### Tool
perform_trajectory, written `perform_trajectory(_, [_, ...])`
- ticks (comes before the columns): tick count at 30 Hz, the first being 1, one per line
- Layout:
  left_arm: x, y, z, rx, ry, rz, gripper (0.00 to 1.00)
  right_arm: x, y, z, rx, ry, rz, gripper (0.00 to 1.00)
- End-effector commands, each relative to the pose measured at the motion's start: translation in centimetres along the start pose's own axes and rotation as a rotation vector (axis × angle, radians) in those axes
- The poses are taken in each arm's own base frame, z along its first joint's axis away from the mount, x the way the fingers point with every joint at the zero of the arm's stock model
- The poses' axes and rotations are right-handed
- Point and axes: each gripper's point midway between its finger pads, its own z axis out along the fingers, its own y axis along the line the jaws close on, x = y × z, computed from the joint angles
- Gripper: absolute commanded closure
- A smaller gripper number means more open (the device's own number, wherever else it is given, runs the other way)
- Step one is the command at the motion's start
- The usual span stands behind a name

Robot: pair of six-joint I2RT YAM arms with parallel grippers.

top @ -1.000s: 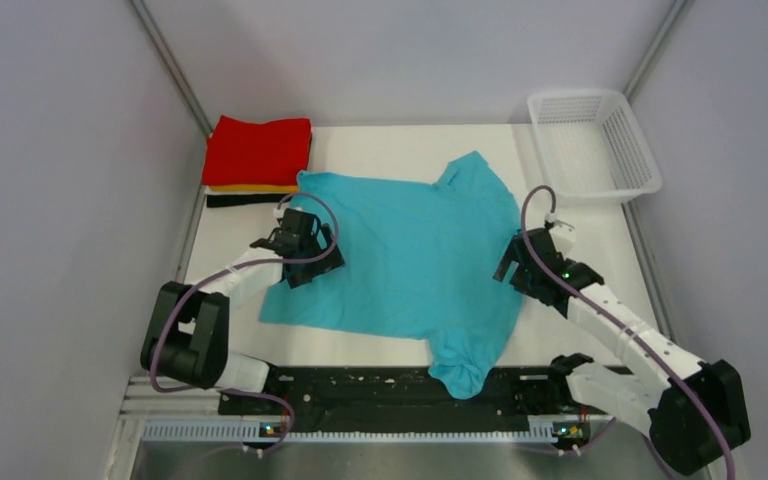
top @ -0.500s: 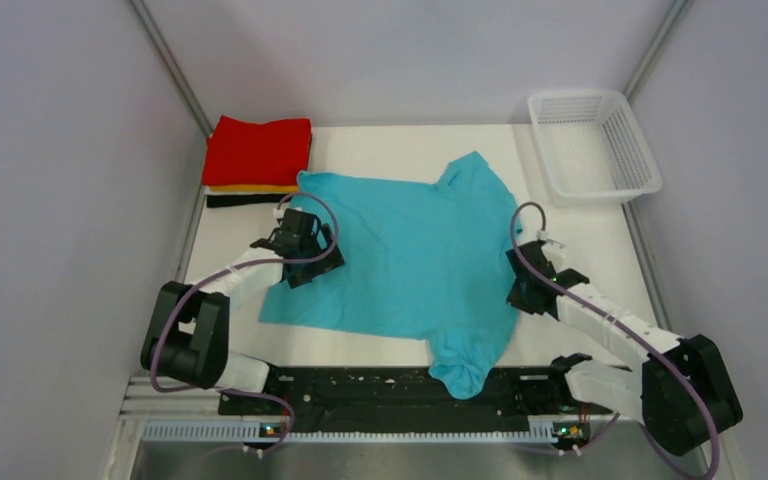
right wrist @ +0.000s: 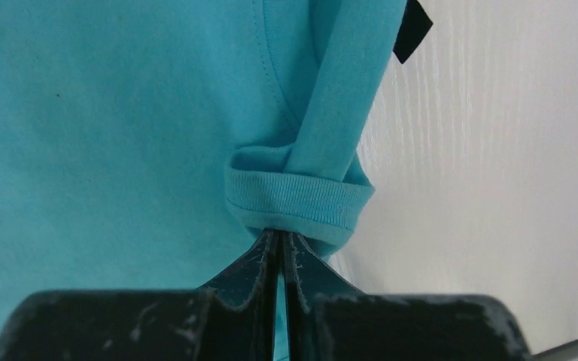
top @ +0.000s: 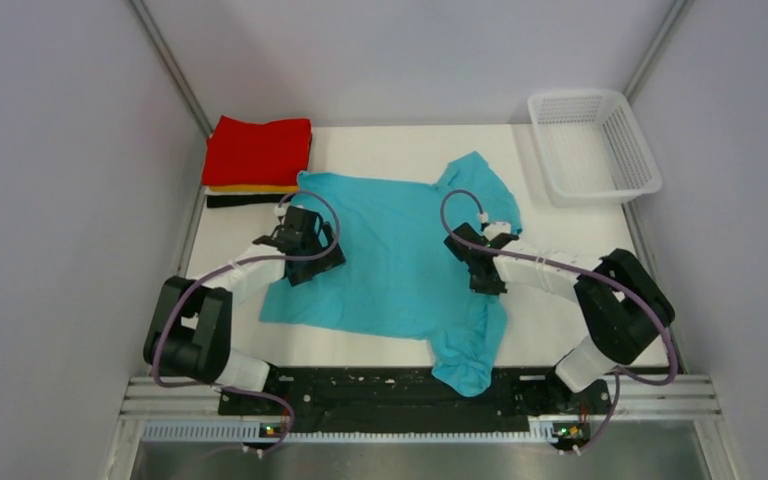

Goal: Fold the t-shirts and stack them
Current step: Flatten out the tshirt

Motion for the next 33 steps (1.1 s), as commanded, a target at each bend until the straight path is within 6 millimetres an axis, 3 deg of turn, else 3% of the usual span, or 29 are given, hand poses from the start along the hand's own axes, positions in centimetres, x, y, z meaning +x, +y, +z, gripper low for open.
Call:
perform_trajectory(1, [0.0, 0.9, 0.5, -0.055, 0.006, 0.005, 0.01, 0.1, -1.5, 0.2, 0.089, 0.002, 0.001, 0.92])
perform_trajectory(5, [0.0, 0.9, 0.7, -0.062, 0.008, 0.008, 0.01, 0.3, -2.6, 0.0, 0.089, 0.002, 0.018, 0.75])
perform_trajectory(8, [0.0, 0.8, 0.9, -0.063, 0.014, 0.008, 0.01, -0.6, -1.9, -0.9, -0.004, -0.041, 0.001, 0.42])
perform_trajectory(12, [-0.1, 0.9, 1.0, -0.072, 0.014, 0.011, 0.01, -3.5, -1.1, -4.1, -0.157, -0.175, 0.042, 0.21])
perform_trajectory(15, [-0.1, 0.9, 1.0, -0.074, 0.013, 0.011, 0.01, -5.6, -2.5, -5.6, -0.198, -0.246, 0.139, 0.02])
perform_trajectory(18, [-0.2, 1.0, 1.0, -0.078, 0.011, 0.012, 0.01, -7.0, -4.9, -5.2, -0.212, -0.245, 0.277, 0.01])
perform_trajectory(21, [-0.2, 1.2, 1.1, -0.092, 0.012, 0.013, 0.01, -8.4, -8.2, -3.4, -0.157, -0.239, 0.400, 0.01])
perform_trajectory(23, [-0.2, 1.4, 1.2, -0.101, 0.015, 0.013, 0.01, -9.7, -9.1, -2.3, -0.140, -0.258, 0.433, 0.04])
perform_trajectory(26, [-0.2, 1.4, 1.4, -0.108, 0.021, 0.013, 0.01, -11.8, -7.6, -1.1, -0.223, -0.277, 0.436, 0.15])
perform_trajectory(29, [-0.2, 1.4, 1.4, -0.113, 0.022, 0.011, 0.01, -13.2, -5.3, 0.0, -0.310, -0.280, 0.426, 0.39])
perform_trajectory(33, [-0.3, 1.7, 1.3, -0.123, 0.019, 0.012, 0.01, -12.3, -3.5, 2.2, -0.347, -0.211, 0.433, 0.37])
